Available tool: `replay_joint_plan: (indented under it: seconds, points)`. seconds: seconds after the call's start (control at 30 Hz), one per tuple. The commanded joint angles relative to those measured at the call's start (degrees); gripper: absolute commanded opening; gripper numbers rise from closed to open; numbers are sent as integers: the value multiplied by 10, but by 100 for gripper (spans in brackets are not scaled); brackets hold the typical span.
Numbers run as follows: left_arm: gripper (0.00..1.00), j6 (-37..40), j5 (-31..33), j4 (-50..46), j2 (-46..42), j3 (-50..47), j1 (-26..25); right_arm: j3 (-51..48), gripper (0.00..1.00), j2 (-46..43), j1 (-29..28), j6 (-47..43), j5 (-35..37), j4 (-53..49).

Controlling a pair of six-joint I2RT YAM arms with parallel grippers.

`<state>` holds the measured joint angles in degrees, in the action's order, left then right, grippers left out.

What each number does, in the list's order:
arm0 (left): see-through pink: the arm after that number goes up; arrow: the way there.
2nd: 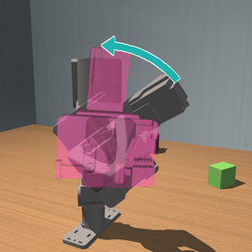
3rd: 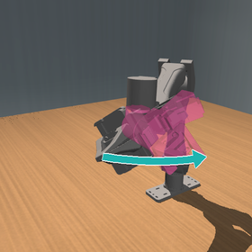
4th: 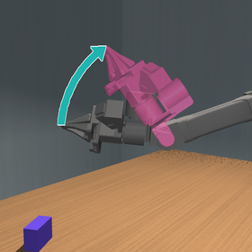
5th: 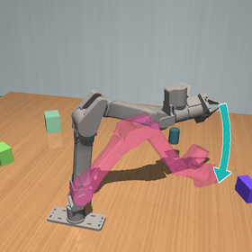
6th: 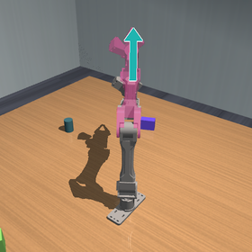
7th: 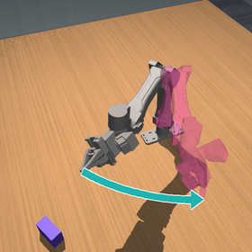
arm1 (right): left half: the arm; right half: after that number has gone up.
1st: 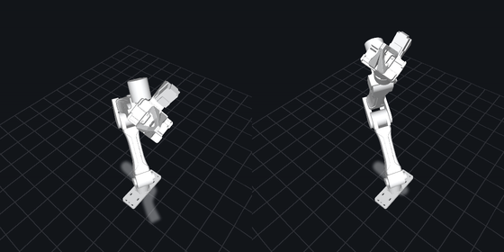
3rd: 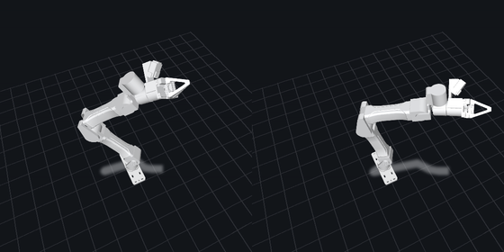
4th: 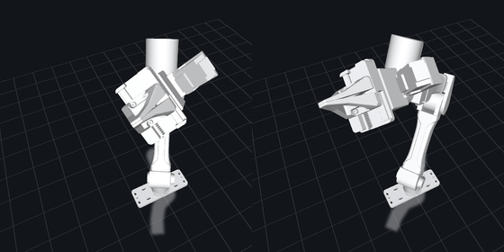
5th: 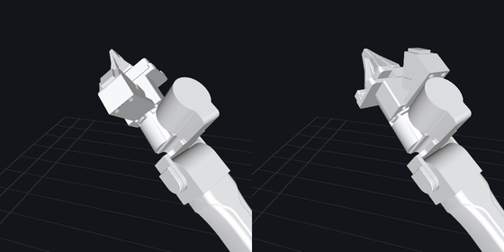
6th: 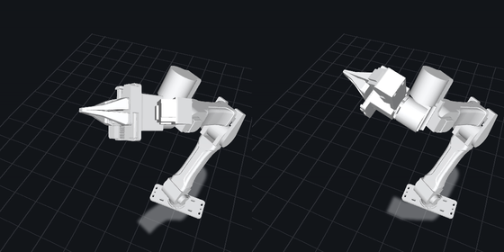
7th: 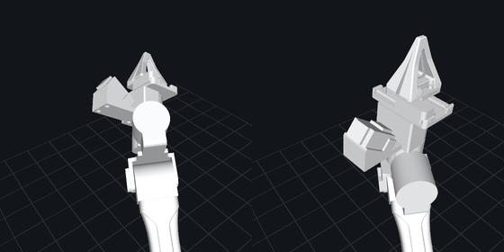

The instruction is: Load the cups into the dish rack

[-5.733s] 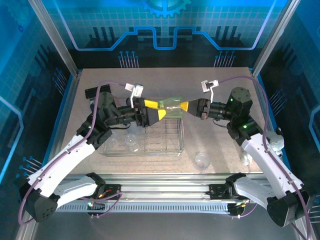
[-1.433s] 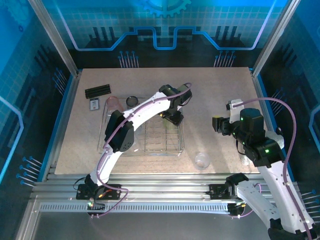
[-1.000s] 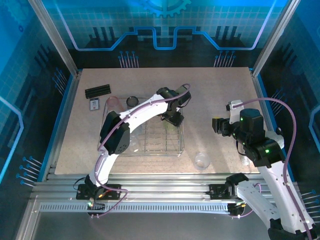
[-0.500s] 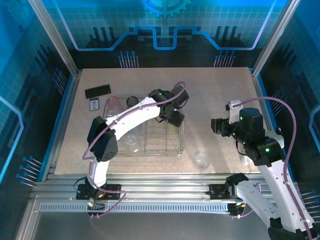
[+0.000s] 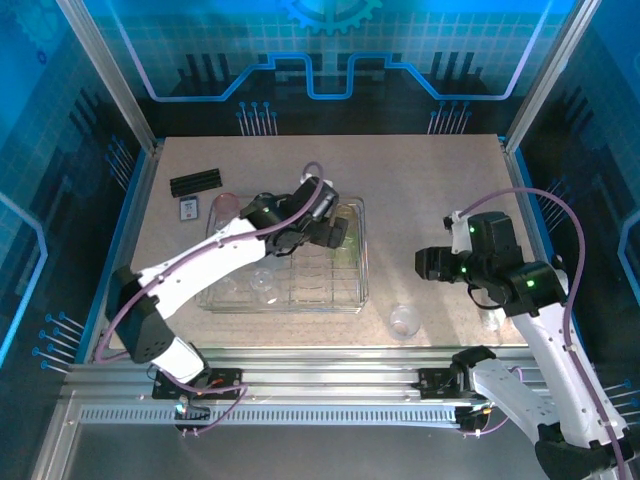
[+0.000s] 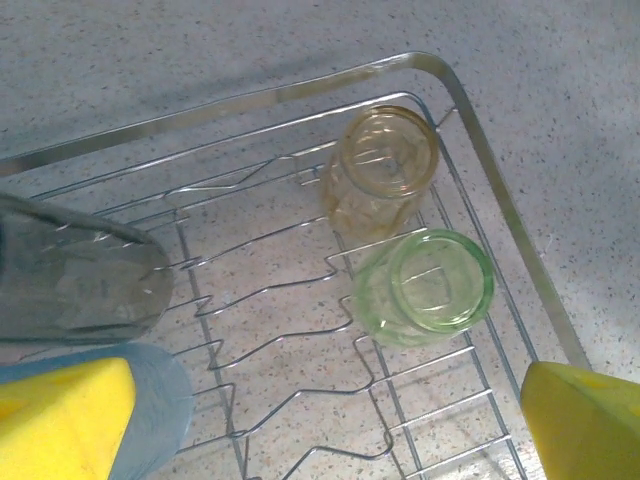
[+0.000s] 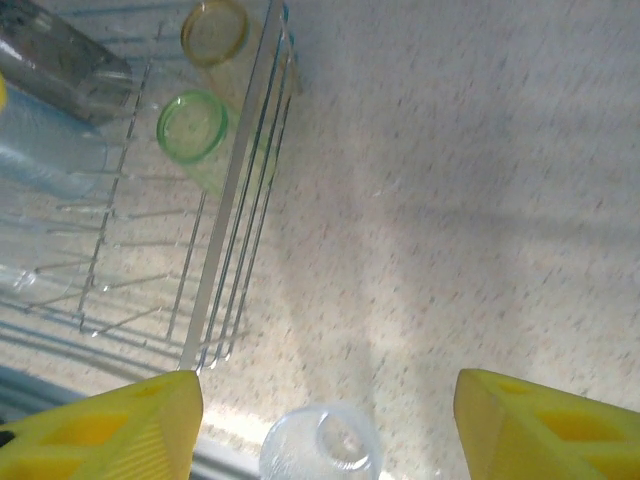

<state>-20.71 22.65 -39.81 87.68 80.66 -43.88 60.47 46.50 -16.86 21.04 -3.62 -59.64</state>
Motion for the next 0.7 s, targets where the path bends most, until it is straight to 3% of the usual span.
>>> replay_joint_plan:
  seconds: [0.0,0.23,0.43,0.67]
  points:
    - [99,-28,0,72,-43,-48,17,-13,67,-9,-50,75,-20,-68]
    - [99,-38,-22,140,-101,-118,30,-73,61,-15,-236,207,77,-64]
    - [99,-37,-17,157,-134,-146,31,-98,54,5,-321,268,128,-47]
    - [99,-51,-11,180,-173,-189,38,-120,44,64,-373,286,159,-21]
